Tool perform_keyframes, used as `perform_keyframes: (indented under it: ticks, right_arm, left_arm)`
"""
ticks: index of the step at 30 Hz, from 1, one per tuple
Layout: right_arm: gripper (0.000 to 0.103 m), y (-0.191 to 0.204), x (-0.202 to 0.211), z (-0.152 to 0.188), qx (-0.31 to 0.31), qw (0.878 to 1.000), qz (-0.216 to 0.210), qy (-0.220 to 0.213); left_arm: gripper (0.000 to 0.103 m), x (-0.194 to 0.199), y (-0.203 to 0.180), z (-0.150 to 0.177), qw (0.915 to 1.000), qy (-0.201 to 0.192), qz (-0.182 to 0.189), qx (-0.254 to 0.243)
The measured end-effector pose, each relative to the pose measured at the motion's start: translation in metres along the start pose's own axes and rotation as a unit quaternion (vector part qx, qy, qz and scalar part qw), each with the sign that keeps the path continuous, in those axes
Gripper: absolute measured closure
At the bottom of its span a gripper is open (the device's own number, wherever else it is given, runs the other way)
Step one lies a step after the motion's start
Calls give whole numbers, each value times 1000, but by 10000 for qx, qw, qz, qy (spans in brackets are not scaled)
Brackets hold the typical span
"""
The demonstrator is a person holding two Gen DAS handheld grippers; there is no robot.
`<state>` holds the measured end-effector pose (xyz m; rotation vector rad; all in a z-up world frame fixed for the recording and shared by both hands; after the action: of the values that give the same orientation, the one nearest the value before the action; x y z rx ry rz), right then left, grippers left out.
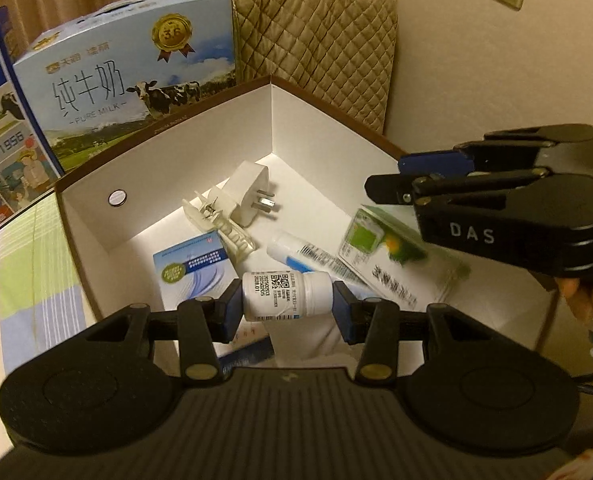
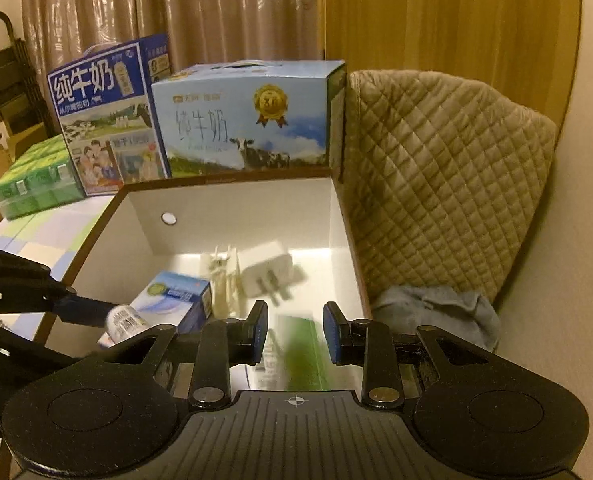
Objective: Organize rigid objects
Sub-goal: 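Lower the bottle with the left tool while the right tool lowers the green box, opening both, then withdraw both open tools from the box back over the table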
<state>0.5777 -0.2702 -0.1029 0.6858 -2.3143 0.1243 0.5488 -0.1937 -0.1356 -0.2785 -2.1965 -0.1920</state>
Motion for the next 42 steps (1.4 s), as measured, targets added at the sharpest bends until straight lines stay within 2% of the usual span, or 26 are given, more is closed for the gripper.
perform_keyframes:
  ticks: [10, 15, 18, 23, 32, 42]
  right_arm:
    - [75, -14, -2, 4, -216, 9996, -30, 166]
    - [72, -17, 5, 6, -348, 9992, 4, 182]
    - [64, -17, 14, 9, -429, 9989, 6, 169]
    - [49, -9, 31, 16, -536, 9985, -20, 136]
    - [44, 31, 69, 37, -641, 9974, -296, 118]
    - [43, 118, 99, 60, -328, 9947, -962, 139]
  left_arm:
    - [61, -24, -4, -8, 9998, 126, -5, -137]
    - [47, -20, -3, -9, 9999, 36, -51, -160]
    - [42, -13, -2, -10, 9999, -20, -60, -146]
    - [42, 16, 9, -5, 9997, -203, -48, 96]
    - [42, 89, 49, 37, 9968, -459, -238, 615]
    - [42, 156, 91, 119, 9896, -437, -675, 1196]
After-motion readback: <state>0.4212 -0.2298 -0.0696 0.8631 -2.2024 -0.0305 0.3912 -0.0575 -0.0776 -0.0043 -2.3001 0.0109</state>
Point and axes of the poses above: each gripper's, at about its wrist camera, not at the fingertips, and x roughly against the way its jaws point, y to its left, z to its underside, the point moved 7 cm from there along -x, roughly the way its jaws point, and after that the axes turned 5 degrees about -x, right-handed, at the moved point
